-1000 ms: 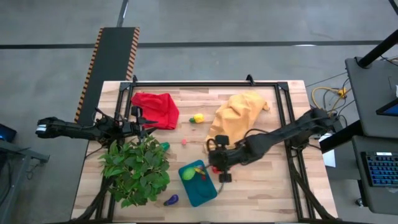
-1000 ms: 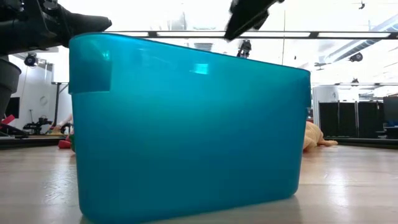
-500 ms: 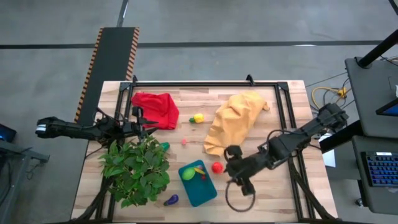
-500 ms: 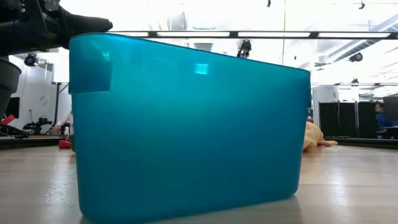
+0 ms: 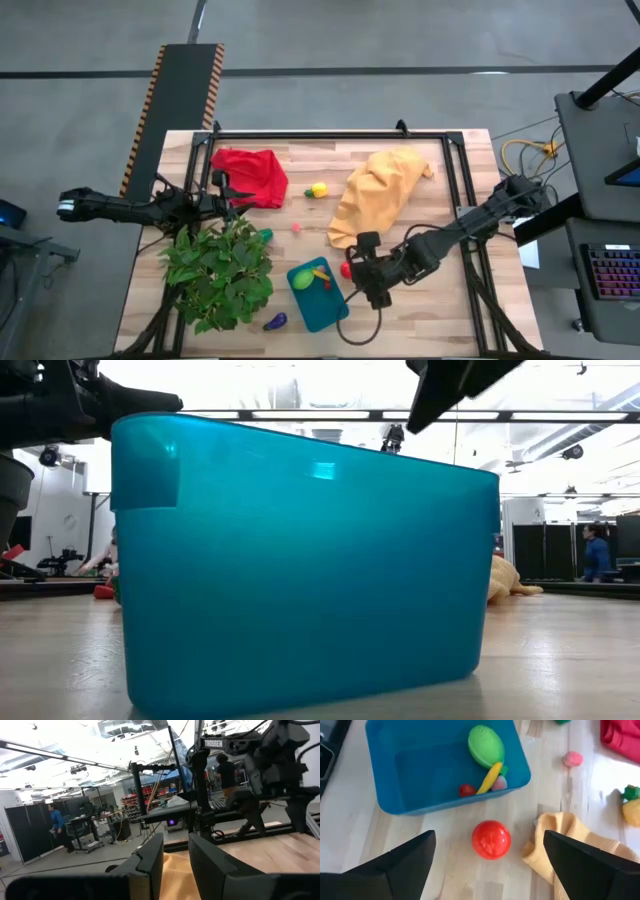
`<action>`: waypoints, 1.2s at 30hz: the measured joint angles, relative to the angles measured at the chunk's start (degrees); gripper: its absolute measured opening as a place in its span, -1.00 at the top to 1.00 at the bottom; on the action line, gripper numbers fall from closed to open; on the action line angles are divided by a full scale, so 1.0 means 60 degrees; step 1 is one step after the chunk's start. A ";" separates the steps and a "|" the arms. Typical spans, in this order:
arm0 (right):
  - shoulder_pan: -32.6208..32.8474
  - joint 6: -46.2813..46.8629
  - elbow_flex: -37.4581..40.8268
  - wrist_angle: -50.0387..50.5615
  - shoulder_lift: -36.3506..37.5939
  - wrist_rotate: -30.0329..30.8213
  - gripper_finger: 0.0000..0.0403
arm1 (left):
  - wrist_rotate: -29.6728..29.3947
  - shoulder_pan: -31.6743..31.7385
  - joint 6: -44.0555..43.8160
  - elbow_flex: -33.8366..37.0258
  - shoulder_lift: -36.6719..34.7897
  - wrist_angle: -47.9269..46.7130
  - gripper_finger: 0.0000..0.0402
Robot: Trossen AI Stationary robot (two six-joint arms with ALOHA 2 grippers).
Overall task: Pick and placing Produce into tupperware
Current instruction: Put the tomato into the bin
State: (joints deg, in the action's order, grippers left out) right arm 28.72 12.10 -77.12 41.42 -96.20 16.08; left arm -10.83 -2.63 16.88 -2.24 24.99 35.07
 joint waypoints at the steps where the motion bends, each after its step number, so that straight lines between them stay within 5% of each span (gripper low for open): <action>1: -0.0017 0.0021 0.0000 -0.0032 -0.0075 -0.0006 -0.78 | 0.0000 0.0004 0.0000 0.0000 0.0000 0.0000 0.61; 36: -0.0418 -0.0018 0.0529 -0.0720 -0.0630 -0.0244 -0.65 | 0.0004 0.0001 0.0095 -0.0004 -0.0058 0.0004 0.61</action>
State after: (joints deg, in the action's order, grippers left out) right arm 26.21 11.99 -73.95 37.10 -99.98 14.61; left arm -10.81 -2.63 17.45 -2.26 24.64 35.09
